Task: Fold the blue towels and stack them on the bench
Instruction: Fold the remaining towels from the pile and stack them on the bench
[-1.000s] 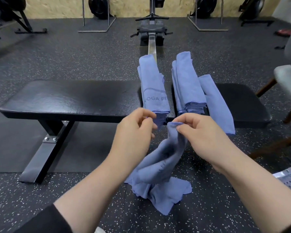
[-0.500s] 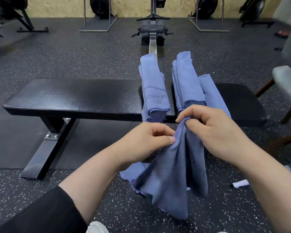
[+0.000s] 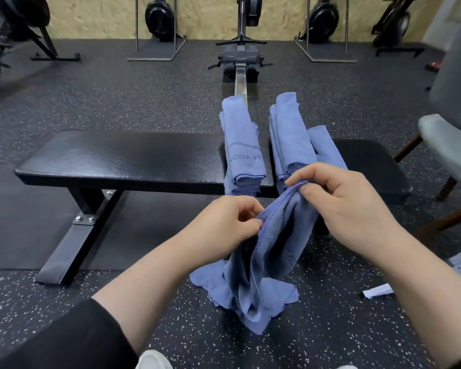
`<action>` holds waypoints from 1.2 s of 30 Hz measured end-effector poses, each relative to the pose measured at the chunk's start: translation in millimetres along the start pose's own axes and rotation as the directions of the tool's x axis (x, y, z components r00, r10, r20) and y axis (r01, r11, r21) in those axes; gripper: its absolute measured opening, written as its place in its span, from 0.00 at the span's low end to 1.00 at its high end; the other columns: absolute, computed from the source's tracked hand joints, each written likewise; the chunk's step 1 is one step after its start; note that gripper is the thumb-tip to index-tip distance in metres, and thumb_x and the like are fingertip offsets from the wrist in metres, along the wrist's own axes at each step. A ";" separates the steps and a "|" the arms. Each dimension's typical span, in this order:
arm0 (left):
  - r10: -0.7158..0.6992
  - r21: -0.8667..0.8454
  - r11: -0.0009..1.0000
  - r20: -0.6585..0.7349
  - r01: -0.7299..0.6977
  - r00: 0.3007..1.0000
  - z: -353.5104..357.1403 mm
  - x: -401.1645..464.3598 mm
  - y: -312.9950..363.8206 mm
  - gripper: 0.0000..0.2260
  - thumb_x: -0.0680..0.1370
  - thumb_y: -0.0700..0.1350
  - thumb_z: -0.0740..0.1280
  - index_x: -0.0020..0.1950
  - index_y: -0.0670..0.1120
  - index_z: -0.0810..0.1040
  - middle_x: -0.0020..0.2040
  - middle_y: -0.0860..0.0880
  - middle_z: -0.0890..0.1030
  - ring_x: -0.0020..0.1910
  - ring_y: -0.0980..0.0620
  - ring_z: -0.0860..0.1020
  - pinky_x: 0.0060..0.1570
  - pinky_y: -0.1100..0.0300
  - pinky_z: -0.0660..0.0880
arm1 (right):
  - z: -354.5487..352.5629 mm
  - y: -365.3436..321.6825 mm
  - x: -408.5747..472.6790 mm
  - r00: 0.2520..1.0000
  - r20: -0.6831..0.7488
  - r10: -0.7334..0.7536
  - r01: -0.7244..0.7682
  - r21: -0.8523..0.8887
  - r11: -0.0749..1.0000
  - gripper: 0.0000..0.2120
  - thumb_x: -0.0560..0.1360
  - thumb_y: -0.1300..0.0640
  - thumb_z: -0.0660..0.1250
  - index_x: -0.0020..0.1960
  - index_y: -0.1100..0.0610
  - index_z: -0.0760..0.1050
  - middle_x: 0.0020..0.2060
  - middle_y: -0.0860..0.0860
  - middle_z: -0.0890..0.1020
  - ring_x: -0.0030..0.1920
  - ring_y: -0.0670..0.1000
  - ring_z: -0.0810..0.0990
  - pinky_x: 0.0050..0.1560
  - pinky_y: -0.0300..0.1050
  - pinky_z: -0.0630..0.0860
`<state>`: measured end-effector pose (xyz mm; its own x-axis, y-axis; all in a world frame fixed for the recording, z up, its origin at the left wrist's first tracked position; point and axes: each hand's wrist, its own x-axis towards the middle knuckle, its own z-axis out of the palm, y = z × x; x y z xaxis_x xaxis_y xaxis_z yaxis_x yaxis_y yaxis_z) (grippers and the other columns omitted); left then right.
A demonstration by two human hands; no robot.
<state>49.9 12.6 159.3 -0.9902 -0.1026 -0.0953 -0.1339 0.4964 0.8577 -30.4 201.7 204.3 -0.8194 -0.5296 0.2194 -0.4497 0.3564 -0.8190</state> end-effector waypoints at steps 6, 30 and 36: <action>-0.104 0.442 0.876 -0.218 0.193 0.970 -8.4 -0.2 -12.3 0.07 0.75 0.44 0.64 0.38 0.50 0.75 0.35 0.53 0.78 0.38 0.48 0.77 0.37 0.57 0.73 | -7.2 0.7 0.9 0.990 -0.138 -0.033 0.041 0.051 0.998 0.15 0.79 0.64 0.64 0.45 0.47 0.83 0.25 0.46 0.71 0.26 0.46 0.63 0.26 0.39 0.60; -0.203 -0.174 0.971 -0.247 0.162 0.948 -108.5 -59.5 -18.1 0.13 0.77 0.34 0.66 0.55 0.46 0.86 0.50 0.46 0.87 0.50 0.53 0.85 0.46 0.59 0.77 | -57.7 57.3 -6.0 0.878 -0.286 0.385 -0.252 0.407 0.878 0.12 0.79 0.66 0.61 0.43 0.59 0.82 0.47 0.57 0.84 0.49 0.53 0.84 0.50 0.49 0.84; -0.111 -0.083 0.993 -0.409 0.084 0.906 -99.8 -59.6 -23.6 0.10 0.79 0.36 0.67 0.49 0.47 0.87 0.43 0.48 0.88 0.42 0.51 0.85 0.44 0.56 0.77 | -50.6 81.0 -12.5 0.857 -0.255 0.448 -0.330 0.397 0.857 0.10 0.79 0.65 0.62 0.46 0.62 0.82 0.54 0.63 0.83 0.56 0.60 0.84 0.48 0.50 0.83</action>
<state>116.1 -79.0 195.2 -0.8655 -0.5003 0.0254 -0.2123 0.4124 0.8859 -74.5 276.1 162.0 -0.9943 -0.0974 -0.0438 0.0262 0.1749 -0.9842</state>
